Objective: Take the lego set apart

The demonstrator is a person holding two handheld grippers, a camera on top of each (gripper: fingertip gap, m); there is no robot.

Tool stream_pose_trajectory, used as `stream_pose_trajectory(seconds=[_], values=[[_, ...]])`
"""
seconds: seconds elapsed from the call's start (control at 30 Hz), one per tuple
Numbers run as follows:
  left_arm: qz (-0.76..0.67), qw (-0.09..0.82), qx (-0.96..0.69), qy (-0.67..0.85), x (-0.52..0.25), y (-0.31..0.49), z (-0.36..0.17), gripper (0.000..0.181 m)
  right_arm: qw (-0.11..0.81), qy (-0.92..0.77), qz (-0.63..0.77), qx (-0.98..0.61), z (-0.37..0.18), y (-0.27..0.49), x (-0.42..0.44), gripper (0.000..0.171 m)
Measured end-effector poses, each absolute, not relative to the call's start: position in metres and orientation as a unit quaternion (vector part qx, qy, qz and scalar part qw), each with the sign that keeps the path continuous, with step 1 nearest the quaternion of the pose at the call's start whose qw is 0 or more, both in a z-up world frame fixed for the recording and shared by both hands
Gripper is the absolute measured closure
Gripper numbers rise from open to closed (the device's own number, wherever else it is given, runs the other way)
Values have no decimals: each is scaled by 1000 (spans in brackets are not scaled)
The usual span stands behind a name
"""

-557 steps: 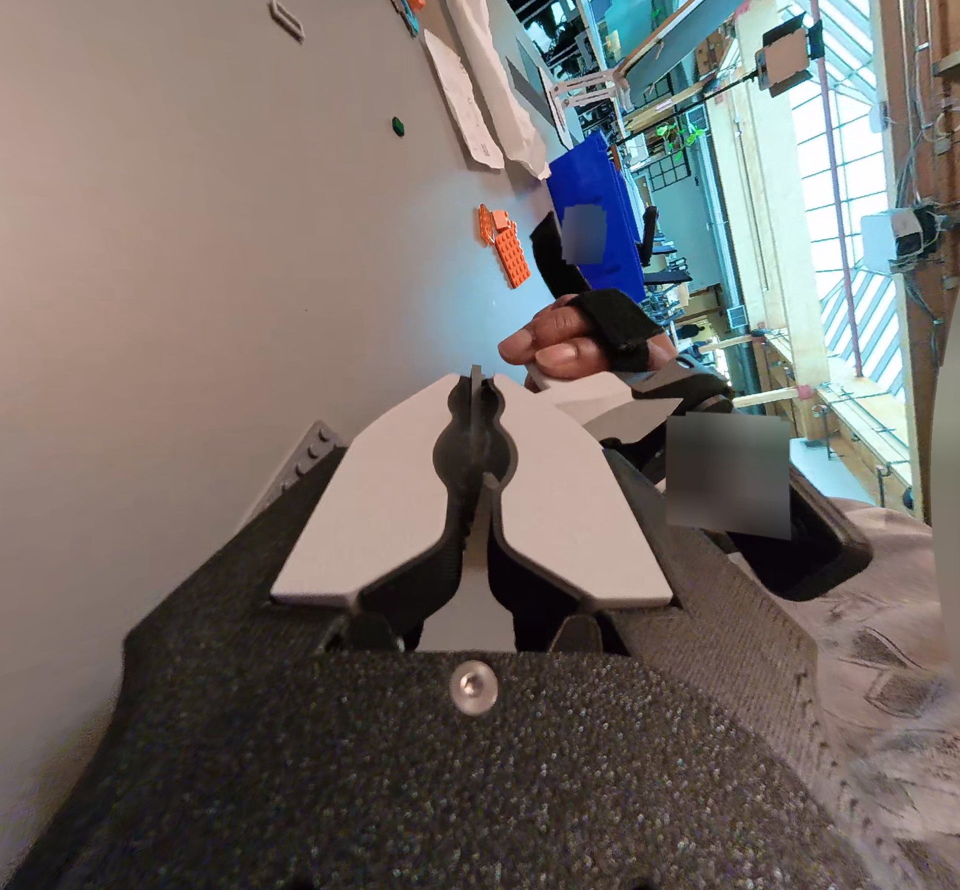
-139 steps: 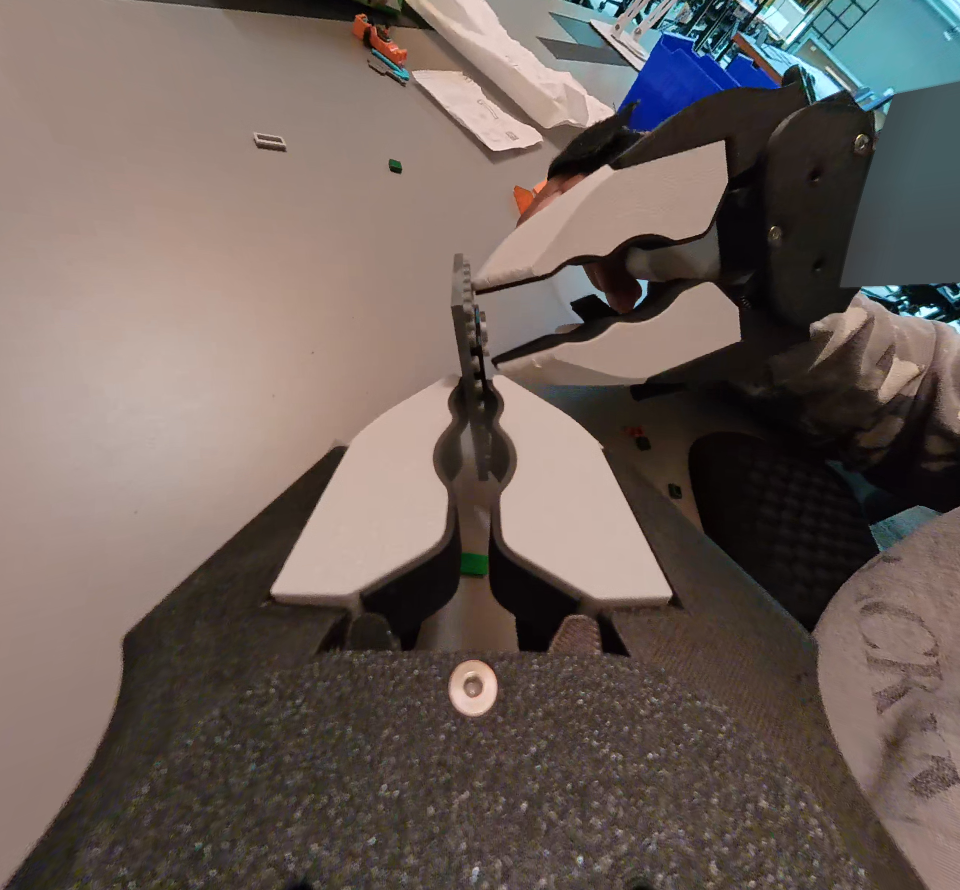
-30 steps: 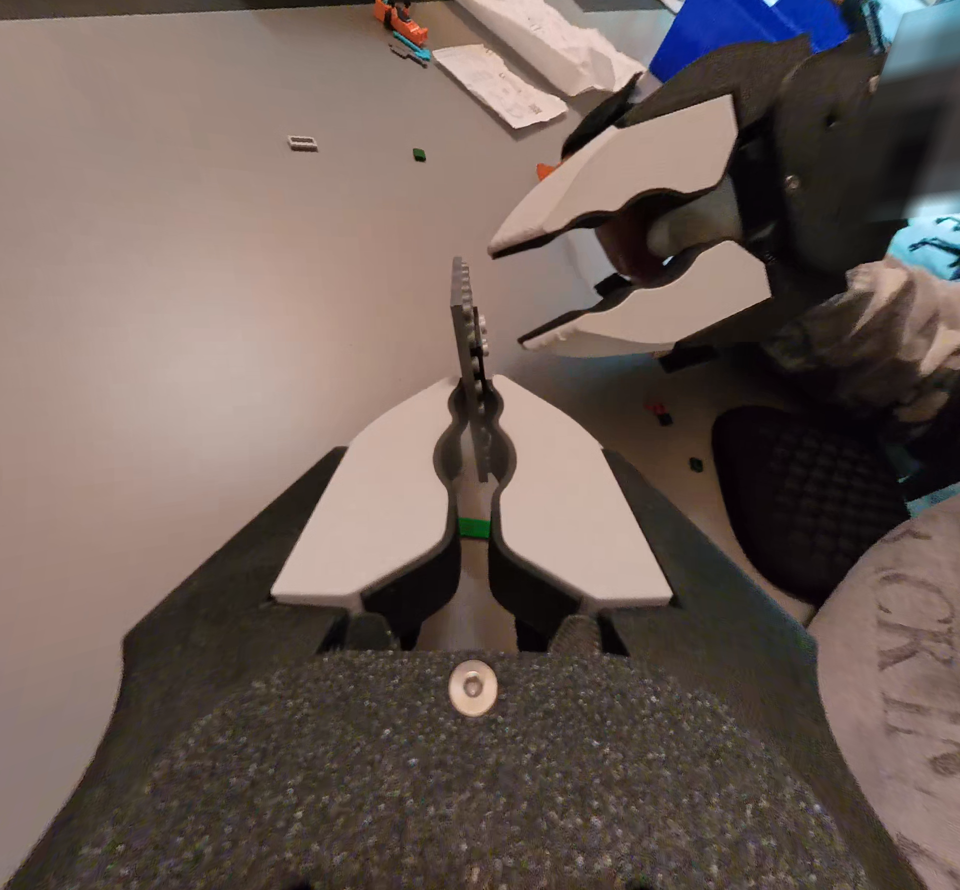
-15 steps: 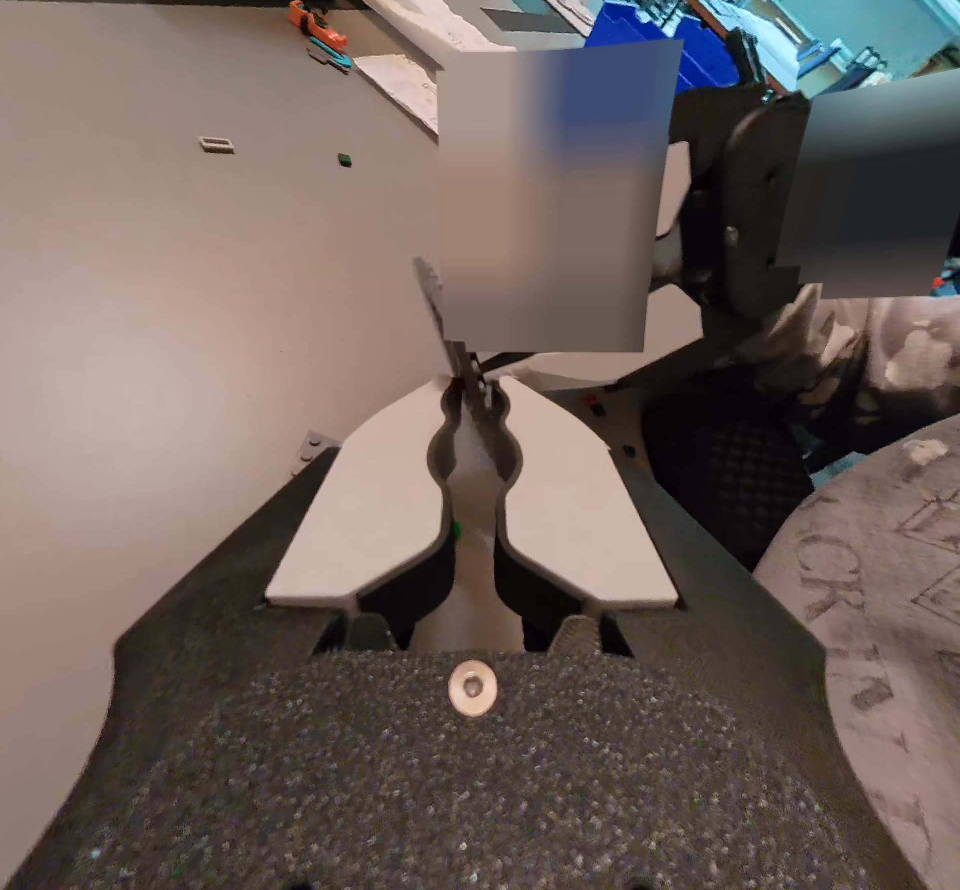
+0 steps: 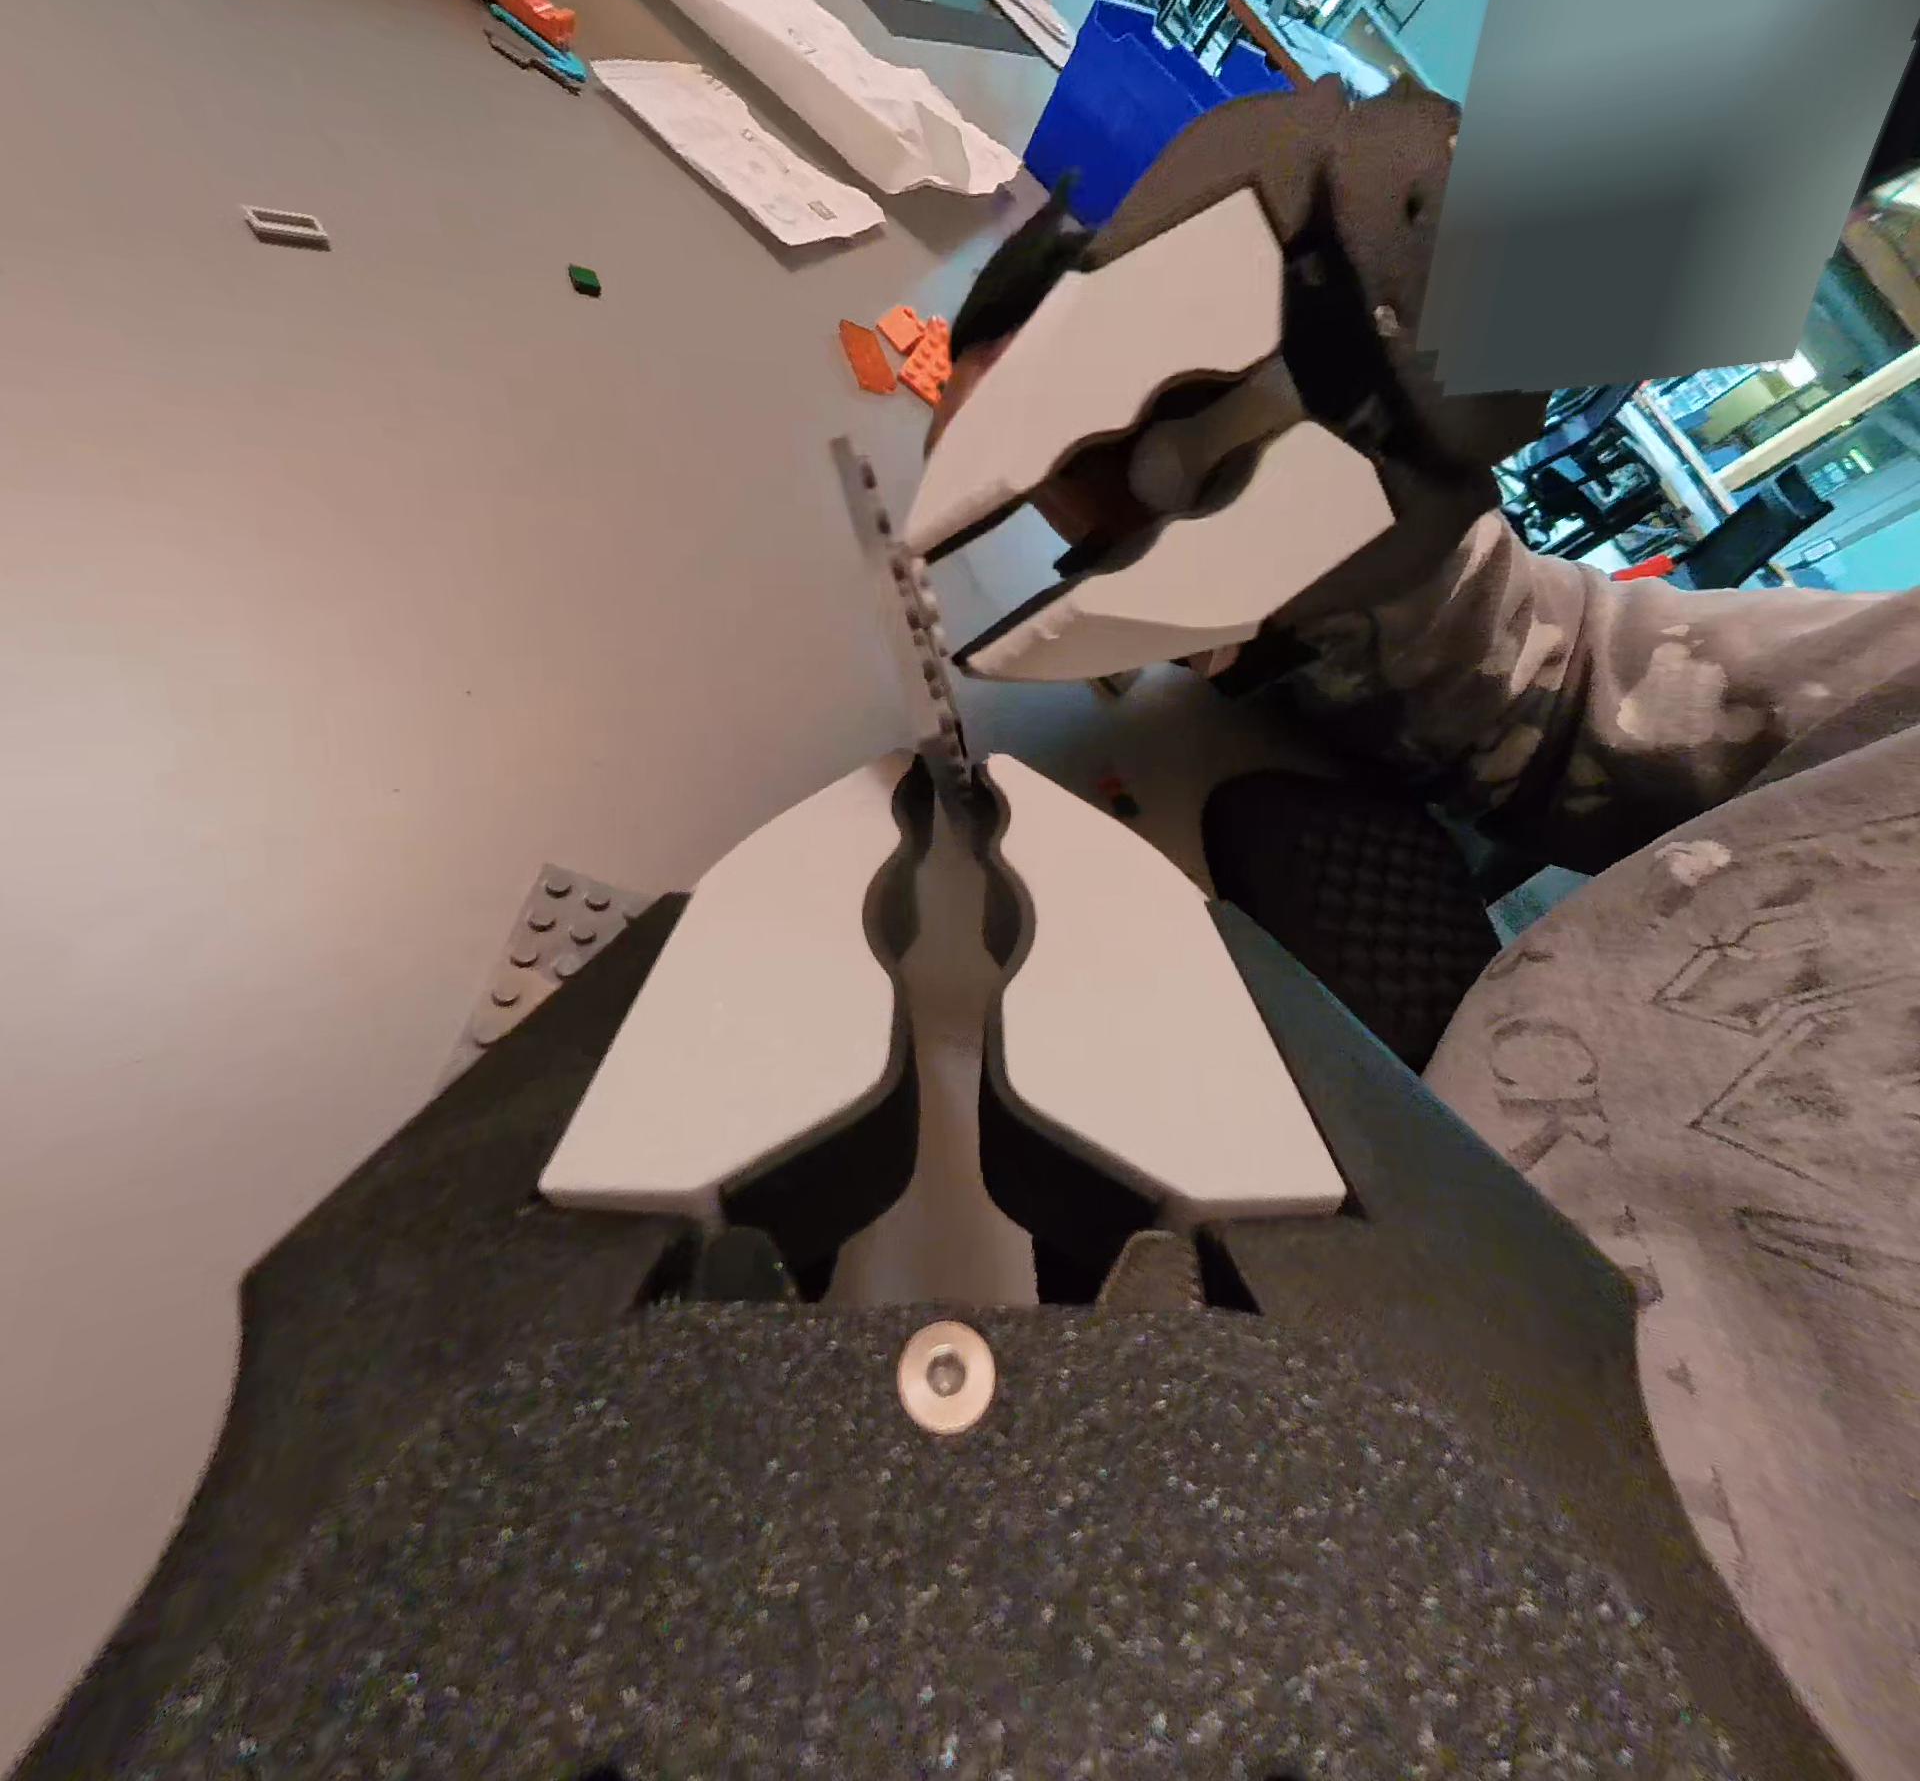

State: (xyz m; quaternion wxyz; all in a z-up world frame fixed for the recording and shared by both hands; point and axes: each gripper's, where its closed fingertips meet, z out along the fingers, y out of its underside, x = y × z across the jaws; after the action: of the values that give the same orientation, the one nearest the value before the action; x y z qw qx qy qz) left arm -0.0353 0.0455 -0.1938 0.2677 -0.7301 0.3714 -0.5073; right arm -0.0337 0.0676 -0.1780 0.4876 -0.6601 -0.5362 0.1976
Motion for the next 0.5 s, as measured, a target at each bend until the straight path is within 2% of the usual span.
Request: stream_pose_trajectory(seconds=[0.2, 0.3, 0.43, 0.5], values=[[-490, 240, -755, 363, -35, 46, -204, 176, 529, -616, 73, -580, -175, 60, -41, 154], [-481, 221, -768, 360, -36, 45, -212, 176, 532, -620, 14, -576, -177, 69, -37, 144], [-481, 197, -757, 396, -38, 34, -215, 176, 475, -627, 85, -612, -194, 66, -31, 119], [-461, 186, -748, 440, -40, 25, -220, 176, 450, -618, 146, -627, -197, 61, -30, 113]])
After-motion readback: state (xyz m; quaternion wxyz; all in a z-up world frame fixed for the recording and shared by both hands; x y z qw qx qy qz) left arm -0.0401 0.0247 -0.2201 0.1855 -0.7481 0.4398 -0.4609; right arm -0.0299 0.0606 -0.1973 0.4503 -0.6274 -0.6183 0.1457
